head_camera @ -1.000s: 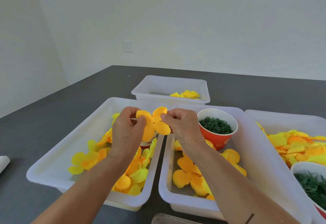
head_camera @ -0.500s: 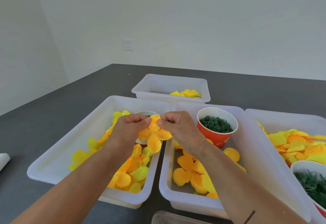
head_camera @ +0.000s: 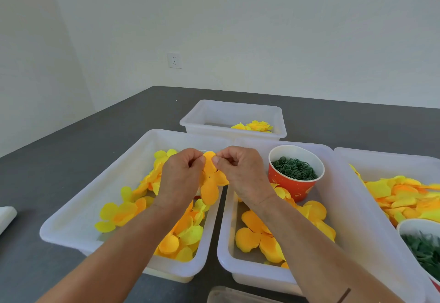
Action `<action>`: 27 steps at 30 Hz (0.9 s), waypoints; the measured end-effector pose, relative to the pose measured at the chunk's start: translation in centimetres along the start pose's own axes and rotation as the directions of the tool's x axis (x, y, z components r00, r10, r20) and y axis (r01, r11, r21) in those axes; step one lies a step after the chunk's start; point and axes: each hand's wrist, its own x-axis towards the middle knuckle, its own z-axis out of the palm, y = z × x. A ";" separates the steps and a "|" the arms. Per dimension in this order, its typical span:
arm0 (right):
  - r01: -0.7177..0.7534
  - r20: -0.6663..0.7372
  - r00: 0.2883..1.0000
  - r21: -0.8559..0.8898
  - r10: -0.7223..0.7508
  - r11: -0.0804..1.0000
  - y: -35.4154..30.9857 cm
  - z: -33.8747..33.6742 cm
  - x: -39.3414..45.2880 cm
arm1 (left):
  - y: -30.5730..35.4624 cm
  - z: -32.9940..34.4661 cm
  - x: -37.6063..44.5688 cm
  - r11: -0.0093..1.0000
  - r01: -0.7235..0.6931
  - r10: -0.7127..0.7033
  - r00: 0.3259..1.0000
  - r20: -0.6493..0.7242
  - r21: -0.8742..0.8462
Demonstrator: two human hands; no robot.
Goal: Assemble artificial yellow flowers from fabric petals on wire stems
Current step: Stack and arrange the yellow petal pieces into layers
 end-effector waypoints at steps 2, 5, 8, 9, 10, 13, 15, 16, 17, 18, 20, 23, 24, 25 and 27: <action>-0.042 -0.012 0.999 0.028 0.042 0.999 0.0 0.2 0.1 | 0.1 0.2 -0.1 0.998 0.056 -0.055 0.998 0.033 -0.036; -0.134 0.061 0.990 0.137 0.127 0.981 0.0 0.0 0.2 | 0.2 -0.1 -0.1 0.959 0.221 -0.203 0.972 0.114 -0.176; -0.186 0.120 0.980 0.241 0.161 0.953 0.0 0.0 -0.1 | 0.4 -0.6 0.1 0.862 0.381 -0.301 0.915 0.268 -0.334; -0.202 0.129 0.977 0.273 0.172 0.941 -0.1 0.0 -0.1 | 0.4 -0.7 0.2 0.834 0.413 -0.308 0.899 0.311 -0.367; -0.216 0.134 0.974 0.299 0.183 0.930 -0.2 0.0 -0.1 | 0.4 -0.8 0.3 0.810 0.437 -0.310 0.885 0.347 -0.392; -0.232 0.130 0.971 0.335 0.199 0.913 -0.3 -0.2 0.0 | 0.4 -1.1 0.7 0.771 0.463 -0.296 0.868 0.398 -0.437; -0.187 0.111 0.981 0.311 0.160 0.932 -0.4 -0.4 -0.1 | 0.2 -0.9 0.5 0.812 0.430 -0.282 0.881 0.380 -0.394; -0.128 0.085 0.990 0.246 0.110 0.961 -0.4 -0.5 -0.2 | 0.0 -0.7 0.4 0.882 0.350 -0.245 0.912 0.328 -0.314; -0.055 0.055 0.997 0.148 0.048 0.987 -0.4 -0.5 -0.2 | -0.1 -0.6 0.2 0.957 0.221 -0.168 0.951 0.258 -0.190; 0.017 0.028 0.999 0.042 -0.018 0.999 -0.4 -0.5 -0.3 | -0.2 -0.3 0.1 0.995 0.080 -0.065 0.977 0.203 -0.064; 0.112 -0.020 0.993 -0.093 -0.115 0.989 -0.5 -0.2 -0.3 | -0.2 0.1 -0.3 0.993 -0.093 0.083 0.987 0.139 0.069; 0.123 -0.048 0.990 -0.122 -0.129 0.985 -0.5 -0.1 -0.2 | 0.0 0.5 -0.3 0.992 -0.090 0.080 0.990 0.117 0.087; 0.108 -0.037 0.993 -0.112 -0.112 0.988 -0.5 -0.1 -0.1 | -0.1 0.6 -0.2 0.998 -0.038 0.031 0.990 0.137 0.050; 0.086 -0.017 0.996 -0.096 -0.088 0.992 -0.4 -0.2 -0.1 | 0.0 0.5 0.0 0.998 0.046 -0.040 0.984 0.173 -0.030; 0.026 0.021 0.999 -0.016 -0.026 1.000 -0.2 -0.4 0.0 | 0.2 -0.1 0.0 0.948 0.229 -0.164 0.947 0.276 -0.221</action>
